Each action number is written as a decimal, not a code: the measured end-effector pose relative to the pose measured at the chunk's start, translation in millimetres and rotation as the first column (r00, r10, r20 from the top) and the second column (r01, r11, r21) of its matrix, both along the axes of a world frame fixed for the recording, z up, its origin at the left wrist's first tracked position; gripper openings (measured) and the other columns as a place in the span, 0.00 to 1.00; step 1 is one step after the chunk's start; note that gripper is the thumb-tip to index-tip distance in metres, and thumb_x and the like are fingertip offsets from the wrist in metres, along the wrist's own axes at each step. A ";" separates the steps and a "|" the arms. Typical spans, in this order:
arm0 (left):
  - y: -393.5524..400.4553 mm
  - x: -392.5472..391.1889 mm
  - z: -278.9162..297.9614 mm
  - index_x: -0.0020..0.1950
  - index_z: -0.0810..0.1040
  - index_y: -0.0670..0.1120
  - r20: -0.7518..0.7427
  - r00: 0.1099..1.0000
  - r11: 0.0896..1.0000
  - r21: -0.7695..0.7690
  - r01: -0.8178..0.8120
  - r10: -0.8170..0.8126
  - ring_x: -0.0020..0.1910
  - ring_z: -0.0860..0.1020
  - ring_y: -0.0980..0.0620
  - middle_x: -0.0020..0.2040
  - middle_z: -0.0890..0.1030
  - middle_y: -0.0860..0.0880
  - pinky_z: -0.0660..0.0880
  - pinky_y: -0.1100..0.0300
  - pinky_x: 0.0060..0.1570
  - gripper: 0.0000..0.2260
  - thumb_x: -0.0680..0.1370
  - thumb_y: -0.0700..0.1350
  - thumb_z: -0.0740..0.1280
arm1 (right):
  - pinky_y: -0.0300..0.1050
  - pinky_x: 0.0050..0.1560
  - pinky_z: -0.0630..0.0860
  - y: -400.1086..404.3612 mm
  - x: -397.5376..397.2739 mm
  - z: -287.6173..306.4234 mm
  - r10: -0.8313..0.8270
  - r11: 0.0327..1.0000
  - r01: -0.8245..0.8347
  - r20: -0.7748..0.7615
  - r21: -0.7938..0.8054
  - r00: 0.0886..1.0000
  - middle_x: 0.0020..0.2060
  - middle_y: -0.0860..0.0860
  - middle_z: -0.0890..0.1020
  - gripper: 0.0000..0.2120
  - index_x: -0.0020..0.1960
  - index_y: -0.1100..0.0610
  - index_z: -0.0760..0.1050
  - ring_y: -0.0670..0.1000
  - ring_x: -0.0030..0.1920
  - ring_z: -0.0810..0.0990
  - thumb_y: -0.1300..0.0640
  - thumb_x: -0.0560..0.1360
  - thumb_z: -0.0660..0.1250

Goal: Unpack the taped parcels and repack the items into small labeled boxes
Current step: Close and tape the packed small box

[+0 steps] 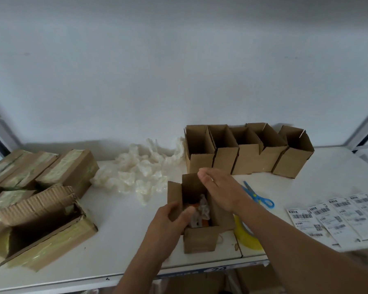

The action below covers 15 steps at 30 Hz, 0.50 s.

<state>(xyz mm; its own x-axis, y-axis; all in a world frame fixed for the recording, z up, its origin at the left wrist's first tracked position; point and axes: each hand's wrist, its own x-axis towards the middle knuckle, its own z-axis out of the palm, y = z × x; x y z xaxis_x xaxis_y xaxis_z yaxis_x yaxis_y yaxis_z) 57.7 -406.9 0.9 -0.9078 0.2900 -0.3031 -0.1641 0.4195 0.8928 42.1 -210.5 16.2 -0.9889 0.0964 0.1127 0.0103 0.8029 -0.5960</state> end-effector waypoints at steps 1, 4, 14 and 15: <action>-1.3 -0.5 -1.0 0.76 0.62 0.53 0.026 0.998 0.998 -0.014 0.059 -0.059 0.63 0.72 0.54 0.69 0.69 0.56 0.73 0.60 0.60 0.37 0.71 0.66 0.68 | 0.42 0.54 0.70 -0.5 1.1 0.5 -0.005 1.000 0.004 -0.037 -0.029 0.999 0.49 0.46 0.80 0.19 0.53 0.46 0.76 0.40 0.50 0.75 0.41 0.82 0.48; -2.3 -2.5 -7.6 0.78 0.57 0.51 0.001 0.988 0.986 -0.049 0.157 -0.157 0.61 0.69 0.57 0.66 0.62 0.58 0.71 0.65 0.56 0.48 0.65 0.63 0.76 | 0.39 0.46 0.71 0.3 4.1 -3.9 -0.067 0.991 0.064 -0.021 -0.116 0.998 0.43 0.51 0.80 0.31 0.48 0.57 0.78 0.45 0.46 0.76 0.36 0.80 0.44; 6.5 -1.0 -14.2 0.74 0.63 0.53 -0.150 0.989 0.981 -0.194 -0.021 -0.008 0.55 0.73 0.57 0.61 0.65 0.58 0.76 0.58 0.58 0.36 0.71 0.56 0.75 | 0.33 0.63 0.62 -6.1 17.2 -37.4 -0.165 0.881 0.177 0.065 -0.438 0.984 0.59 0.41 0.77 0.35 0.48 0.48 0.81 0.40 0.65 0.70 0.30 0.75 0.41; 7.6 -0.5 -15.4 0.74 0.62 0.53 -0.171 0.985 0.976 -0.218 -0.026 -0.012 0.54 0.73 0.57 0.61 0.64 0.58 0.76 0.57 0.57 0.36 0.71 0.57 0.75 | 0.38 0.67 0.61 -7.1 17.1 -35.5 -0.175 0.885 0.188 0.071 -0.427 0.982 0.60 0.40 0.75 0.34 0.48 0.48 0.81 0.42 0.68 0.67 0.31 0.77 0.41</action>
